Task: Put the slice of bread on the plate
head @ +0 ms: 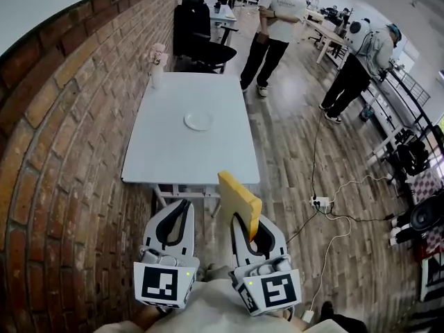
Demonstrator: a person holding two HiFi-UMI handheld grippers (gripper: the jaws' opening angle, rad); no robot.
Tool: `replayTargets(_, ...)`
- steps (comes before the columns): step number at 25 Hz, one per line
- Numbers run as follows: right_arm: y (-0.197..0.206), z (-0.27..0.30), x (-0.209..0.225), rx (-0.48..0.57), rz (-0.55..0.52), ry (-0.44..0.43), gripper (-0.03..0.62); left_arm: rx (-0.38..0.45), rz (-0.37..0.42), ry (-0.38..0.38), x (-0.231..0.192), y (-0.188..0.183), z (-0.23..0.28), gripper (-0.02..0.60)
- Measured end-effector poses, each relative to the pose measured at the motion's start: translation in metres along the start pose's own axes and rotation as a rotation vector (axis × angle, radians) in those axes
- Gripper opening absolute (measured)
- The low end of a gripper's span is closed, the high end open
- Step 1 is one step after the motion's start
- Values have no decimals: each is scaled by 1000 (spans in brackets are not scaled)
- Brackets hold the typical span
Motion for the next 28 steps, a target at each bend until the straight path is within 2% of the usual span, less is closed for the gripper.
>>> replayTargets(8, -5, 0, 6, 16, -25, 42, 92, 6, -1, -14, -9, 2, -7, 25)
replayTargets(18, -6, 19, 1, 17, -59, 27, 92, 5, -28, -40, -29, 9, -1, 25)
replayTargets(28, -4, 74, 16, 31, -58, 11, 92, 3, -12, -54, -57, 12, 47, 25)
Point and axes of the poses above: the fingertips, and each gripper's own axes: z forward along the fingers, x to its right, y out of its underside, the point moved 2 cm from there along -z, backward along the fingers, and after that the axes turned 11 degrees about y, right-handed, at the moved point
